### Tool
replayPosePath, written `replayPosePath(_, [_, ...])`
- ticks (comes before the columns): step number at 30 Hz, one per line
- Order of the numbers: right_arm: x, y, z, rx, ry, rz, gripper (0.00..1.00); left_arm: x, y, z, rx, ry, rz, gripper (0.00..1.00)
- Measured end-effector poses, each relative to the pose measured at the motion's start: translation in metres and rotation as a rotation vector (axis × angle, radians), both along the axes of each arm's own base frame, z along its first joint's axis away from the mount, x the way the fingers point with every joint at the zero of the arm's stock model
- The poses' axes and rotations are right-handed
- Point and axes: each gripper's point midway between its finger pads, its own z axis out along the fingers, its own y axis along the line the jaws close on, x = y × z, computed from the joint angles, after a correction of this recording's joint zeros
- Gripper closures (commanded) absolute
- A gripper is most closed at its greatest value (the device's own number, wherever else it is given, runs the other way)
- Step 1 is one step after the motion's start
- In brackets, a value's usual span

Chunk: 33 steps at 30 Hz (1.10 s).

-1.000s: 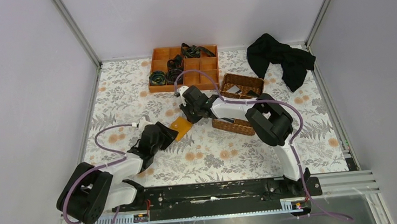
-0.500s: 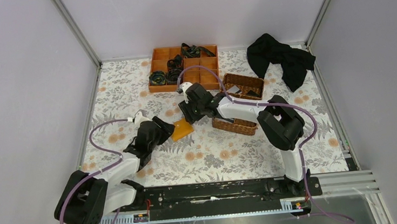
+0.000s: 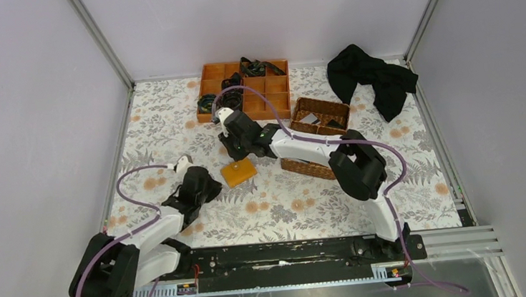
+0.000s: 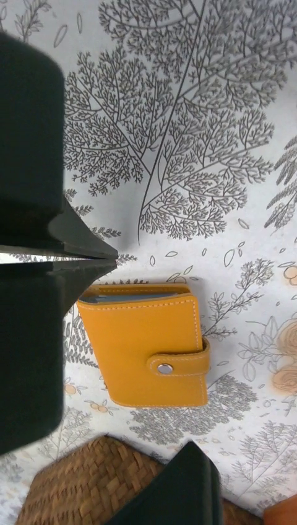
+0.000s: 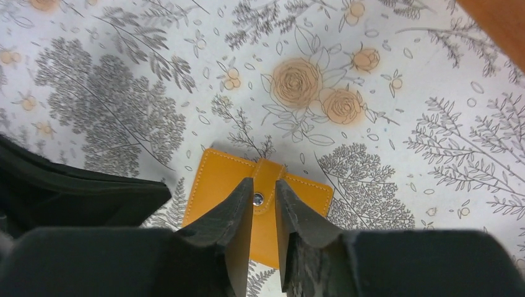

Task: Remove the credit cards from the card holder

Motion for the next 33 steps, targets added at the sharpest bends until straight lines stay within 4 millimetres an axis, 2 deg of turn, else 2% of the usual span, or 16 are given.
replayPosePath(5, [-0.002,-0.006,-0.018,-0.043,0.027,-0.007,0.74,-0.004,-0.002,0.010,-0.002,-0.037,-0.043,1.00])
replayPosePath(11, [-0.003,-0.008,-0.021,-0.055,0.035,-0.010,0.59,0.000,-0.029,0.024,-0.097,-0.096,-0.160,1.00])
replayPosePath(15, [-0.002,-0.006,-0.018,-0.052,0.034,-0.011,0.57,-0.004,-0.056,0.021,-0.203,-0.103,-0.274,1.00])
replayPosePath(19, [-0.002,-0.006,-0.017,-0.051,0.034,-0.011,0.57,-0.009,-0.069,0.012,-0.260,-0.076,-0.328,1.00])
replayPosePath(24, [-0.003,-0.007,-0.018,-0.056,0.039,-0.009,0.51,-0.011,-0.065,0.004,-0.239,-0.048,-0.310,1.00])
replayPosePath(28, [-0.004,-0.008,-0.020,-0.063,0.044,-0.006,0.49,-0.007,-0.057,0.013,-0.211,-0.082,-0.278,1.00])
replayPosePath(31, [-0.007,-0.008,-0.026,-0.078,0.052,-0.002,0.47,-0.004,-0.052,0.017,-0.190,-0.105,-0.255,1.00])
replayPosePath(33, [-0.009,-0.007,-0.034,-0.091,0.061,0.003,0.45,-0.004,-0.049,0.013,-0.175,-0.094,-0.245,1.00])
